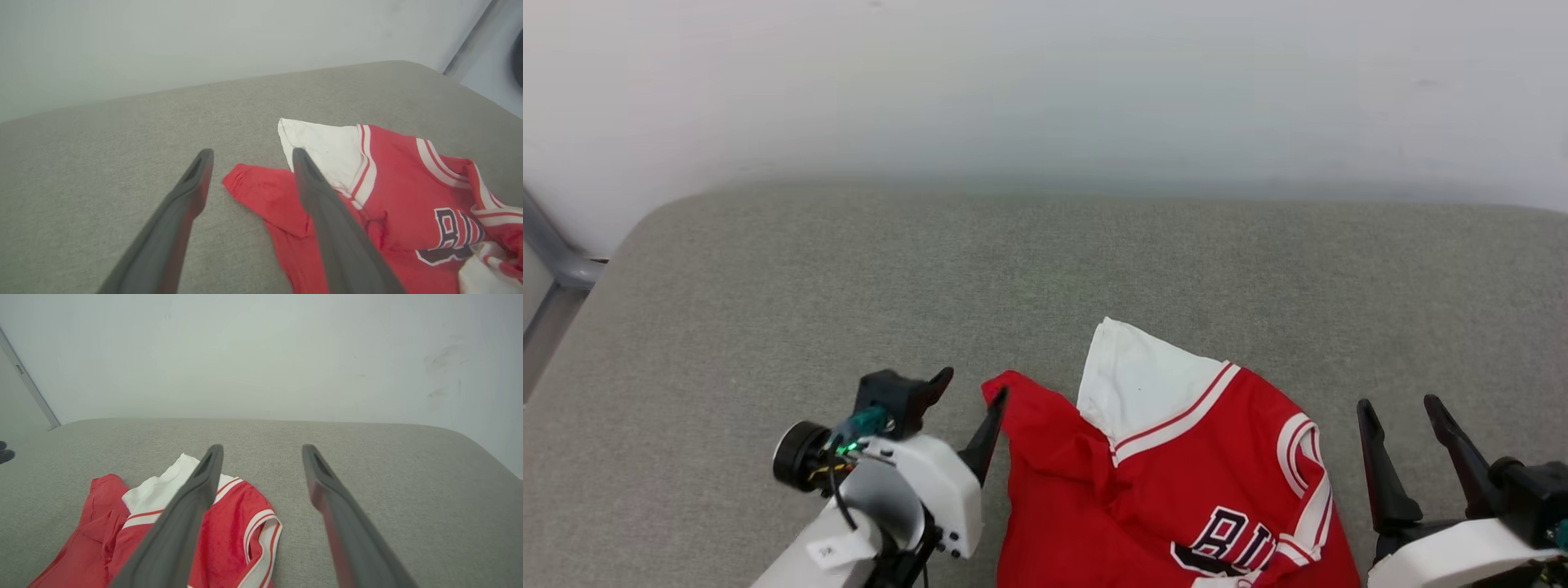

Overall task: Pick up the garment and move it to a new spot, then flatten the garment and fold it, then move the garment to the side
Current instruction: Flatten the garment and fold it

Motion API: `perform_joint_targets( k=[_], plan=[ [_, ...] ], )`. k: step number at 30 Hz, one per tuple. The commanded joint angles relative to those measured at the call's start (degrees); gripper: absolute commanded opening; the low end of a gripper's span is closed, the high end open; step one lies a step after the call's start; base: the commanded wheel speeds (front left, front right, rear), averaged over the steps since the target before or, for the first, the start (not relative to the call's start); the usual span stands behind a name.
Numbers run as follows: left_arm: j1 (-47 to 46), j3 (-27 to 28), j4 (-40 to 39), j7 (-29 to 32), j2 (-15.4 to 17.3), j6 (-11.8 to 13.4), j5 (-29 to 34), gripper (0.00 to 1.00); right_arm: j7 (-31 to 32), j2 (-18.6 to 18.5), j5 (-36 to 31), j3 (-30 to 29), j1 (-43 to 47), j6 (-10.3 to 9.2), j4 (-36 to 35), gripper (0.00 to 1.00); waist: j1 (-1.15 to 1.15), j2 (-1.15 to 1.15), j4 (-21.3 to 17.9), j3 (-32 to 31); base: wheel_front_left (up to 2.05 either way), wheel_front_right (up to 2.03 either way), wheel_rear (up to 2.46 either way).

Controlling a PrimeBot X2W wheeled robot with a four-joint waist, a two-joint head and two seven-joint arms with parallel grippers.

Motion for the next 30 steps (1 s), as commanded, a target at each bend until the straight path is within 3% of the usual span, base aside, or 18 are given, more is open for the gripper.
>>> perform_joint_targets(
  k=[1,11,24,25,26,30],
  plan=[
    [-2.5,-1.12,0.8,2.28,-0.75,-1.12,-0.32,1.0,0.16,0.1,0.0,0.12,-1.23,-0.04,-0.24,1.0,0.0,0.0,-1.6,2.24,0.0,0.0,0.0],
    [-15.19,-6.79,10.11,15.73,-3.29,-8.33,-1.17,1.0,-1.49,0.1,1.1,1.18,-5.01,-0.04,1.6,1.0,0.0,0.0,-8.14,9.53,0.0,0.0,0.0],
    [-24.41,-13.89,25.11,32.62,-5.08,-11.45,-3.15,1.0,-5.0,0.1,3.06,2.95,-8.42,-0.05,6.42,1.0,0.0,0.0,-12.83,14.59,0.0,0.0,0.0],
    [-24.89,-14.41,25.32,32.65,-5.08,-11.52,-3.06,0.44,-5.31,0.1,3.18,3.03,-8.7,-0.04,6.7,1.0,0.0,0.0,-12.95,14.71,0.0,0.0,0.0],
    [-25.33,-14.82,25.64,32.41,-5.08,-11.65,-2.99,0.0,-5.45,0.11,3.34,3.07,-8.9,-0.04,7.0,1.0,0.0,0.0,-13.07,14.82,0.0,0.0,0.0],
    [-26.12,-16.41,26.96,33.05,-4.71,-11.83,-3.2,0.0,-6.01,0.1,3.45,3.26,-9.27,-0.04,8.08,1.0,0.0,0.0,-13.4,14.91,0.0,0.0,0.0]
  ],
)
